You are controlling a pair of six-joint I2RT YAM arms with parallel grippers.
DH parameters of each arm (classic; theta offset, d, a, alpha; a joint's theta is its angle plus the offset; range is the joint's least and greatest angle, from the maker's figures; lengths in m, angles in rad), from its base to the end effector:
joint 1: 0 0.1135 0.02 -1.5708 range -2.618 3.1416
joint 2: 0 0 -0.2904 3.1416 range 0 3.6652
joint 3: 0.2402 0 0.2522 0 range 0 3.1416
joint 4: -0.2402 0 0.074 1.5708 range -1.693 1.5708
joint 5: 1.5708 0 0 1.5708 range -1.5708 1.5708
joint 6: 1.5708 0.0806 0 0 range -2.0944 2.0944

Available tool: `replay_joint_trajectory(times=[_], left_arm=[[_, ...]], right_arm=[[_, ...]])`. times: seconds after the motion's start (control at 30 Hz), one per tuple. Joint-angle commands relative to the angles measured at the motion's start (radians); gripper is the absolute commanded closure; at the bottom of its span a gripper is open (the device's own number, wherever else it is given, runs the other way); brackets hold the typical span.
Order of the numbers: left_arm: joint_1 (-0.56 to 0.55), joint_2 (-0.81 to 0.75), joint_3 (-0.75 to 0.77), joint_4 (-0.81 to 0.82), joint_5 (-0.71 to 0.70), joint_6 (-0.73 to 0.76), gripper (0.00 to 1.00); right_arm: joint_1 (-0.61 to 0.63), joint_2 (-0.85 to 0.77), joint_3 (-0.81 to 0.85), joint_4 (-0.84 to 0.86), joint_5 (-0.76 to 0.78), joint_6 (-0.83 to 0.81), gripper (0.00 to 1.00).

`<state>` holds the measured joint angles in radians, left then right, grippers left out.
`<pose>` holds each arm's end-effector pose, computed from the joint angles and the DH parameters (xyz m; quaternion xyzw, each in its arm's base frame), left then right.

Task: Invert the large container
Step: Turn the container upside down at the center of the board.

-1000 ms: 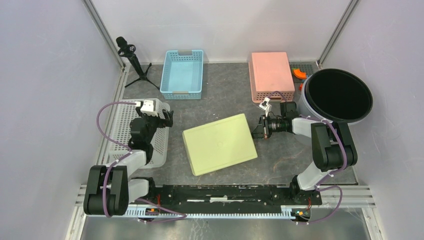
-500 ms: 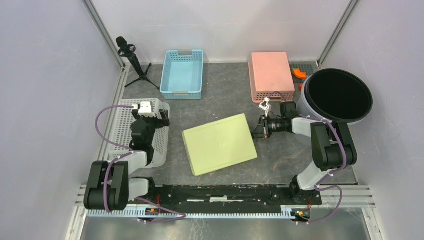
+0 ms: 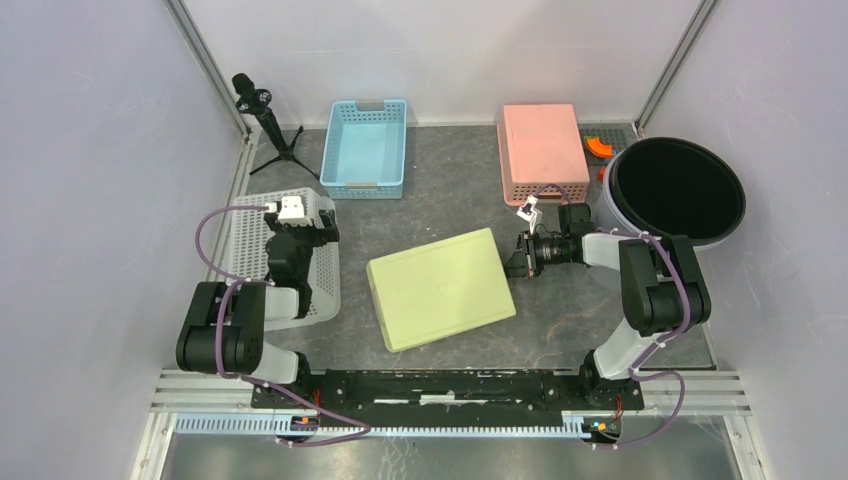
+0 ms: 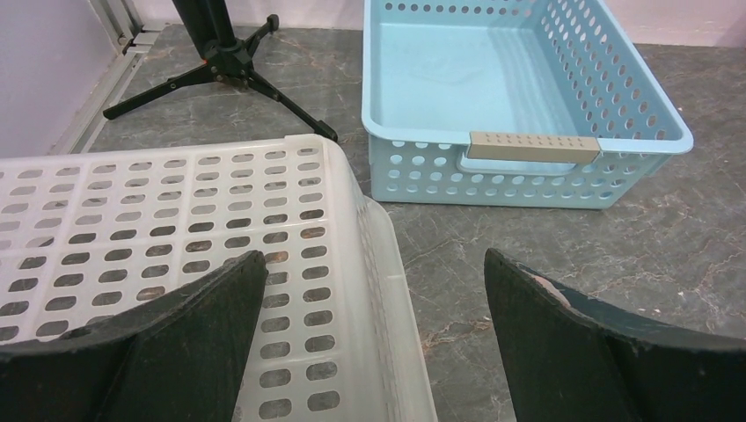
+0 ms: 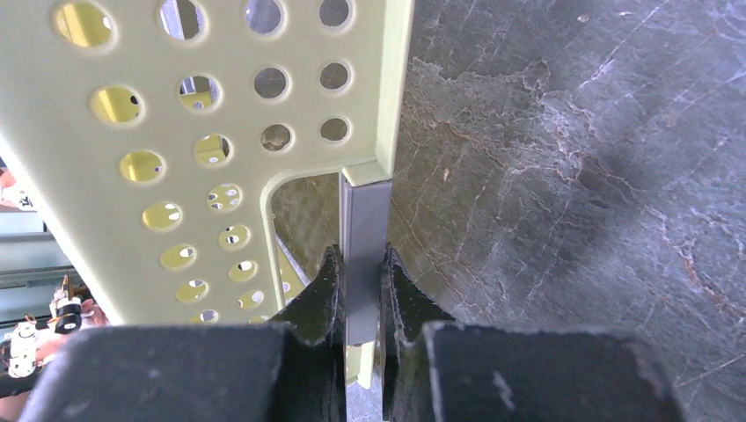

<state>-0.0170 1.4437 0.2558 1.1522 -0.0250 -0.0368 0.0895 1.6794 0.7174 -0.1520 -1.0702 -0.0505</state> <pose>0.2848 -0.0028 0.1912 -0.0158 0.7194 -0.0097 0.6943 0.2830 0.0964 0.1344 -0.1738 0.8278 0.5004 0.1851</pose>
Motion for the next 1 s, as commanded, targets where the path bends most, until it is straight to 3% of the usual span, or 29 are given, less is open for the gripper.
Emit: replay_joint_trajectory(times=[0.0, 0.97], left_arm=[[0.002, 0.030, 0.031, -0.135, 0.011, 0.006, 0.00], [0.002, 0.030, 0.030, -0.132, 0.013, 0.008, 0.00]], right_arm=[[-0.004, 0.002, 0.031, 0.030, 0.096, -0.074, 0.88], [-0.004, -0.020, 0.049, 0.007, 0.137, -0.102, 0.82]])
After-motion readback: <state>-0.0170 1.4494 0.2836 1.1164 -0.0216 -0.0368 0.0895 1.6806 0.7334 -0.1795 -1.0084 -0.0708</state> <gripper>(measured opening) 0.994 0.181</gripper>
